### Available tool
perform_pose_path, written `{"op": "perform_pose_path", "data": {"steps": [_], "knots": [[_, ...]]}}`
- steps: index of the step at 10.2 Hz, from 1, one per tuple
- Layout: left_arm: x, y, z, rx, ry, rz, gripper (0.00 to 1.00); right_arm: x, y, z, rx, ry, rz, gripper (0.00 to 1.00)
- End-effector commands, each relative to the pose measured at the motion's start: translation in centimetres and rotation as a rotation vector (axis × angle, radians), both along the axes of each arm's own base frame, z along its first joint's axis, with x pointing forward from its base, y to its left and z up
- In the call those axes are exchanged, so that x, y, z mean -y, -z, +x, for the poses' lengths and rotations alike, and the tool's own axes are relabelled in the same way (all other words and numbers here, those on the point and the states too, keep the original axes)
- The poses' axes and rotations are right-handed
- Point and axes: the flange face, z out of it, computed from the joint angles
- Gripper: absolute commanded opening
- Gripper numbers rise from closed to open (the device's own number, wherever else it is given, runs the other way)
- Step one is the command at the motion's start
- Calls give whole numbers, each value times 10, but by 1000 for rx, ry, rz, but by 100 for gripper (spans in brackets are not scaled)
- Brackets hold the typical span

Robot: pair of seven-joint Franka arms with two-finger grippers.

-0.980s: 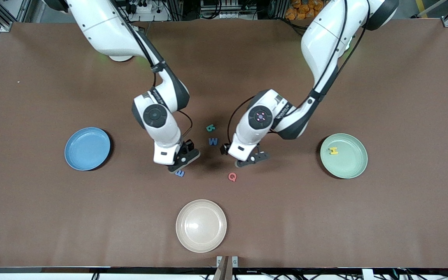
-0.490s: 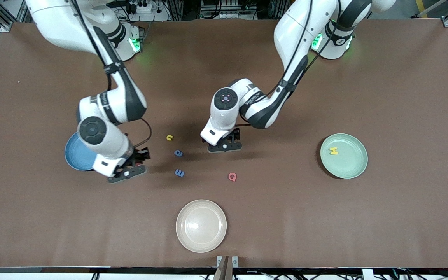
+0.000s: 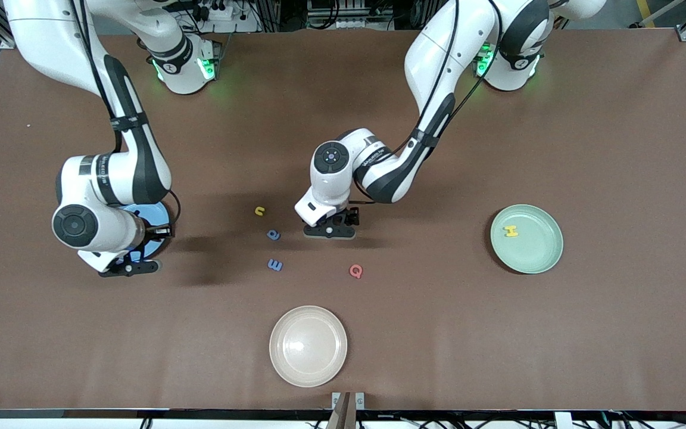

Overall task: Sort upper and lower case letters into plates
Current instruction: 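Release the pink letter on the blue plate while the left gripper grasps M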

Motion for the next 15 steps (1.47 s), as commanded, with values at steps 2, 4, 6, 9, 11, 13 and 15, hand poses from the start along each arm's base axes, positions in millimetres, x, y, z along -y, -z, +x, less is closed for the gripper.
{"op": "perform_pose_path", "data": {"steps": [2,4,6,9,11,13,15], "knots": [[20,17,-20,-1,-119,24,100,67,2,-23,-39,44,25,0],[18,32,-23,-12,-142,39,100,93,7,-26,-52,62,33,0],[16,37,-23,-15,-142,43,88,101,20,-34,-79,79,35,38],[15,42,-24,-22,-148,48,64,103,23,-35,-88,78,34,100],[15,43,-25,-26,-148,50,39,97,21,-32,-80,69,34,100],[13,42,-23,-28,-151,50,14,81,18,-26,-58,52,43,100],[-16,23,-1,-98,-147,133,7,59,21,-21,-25,34,61,100]]}}
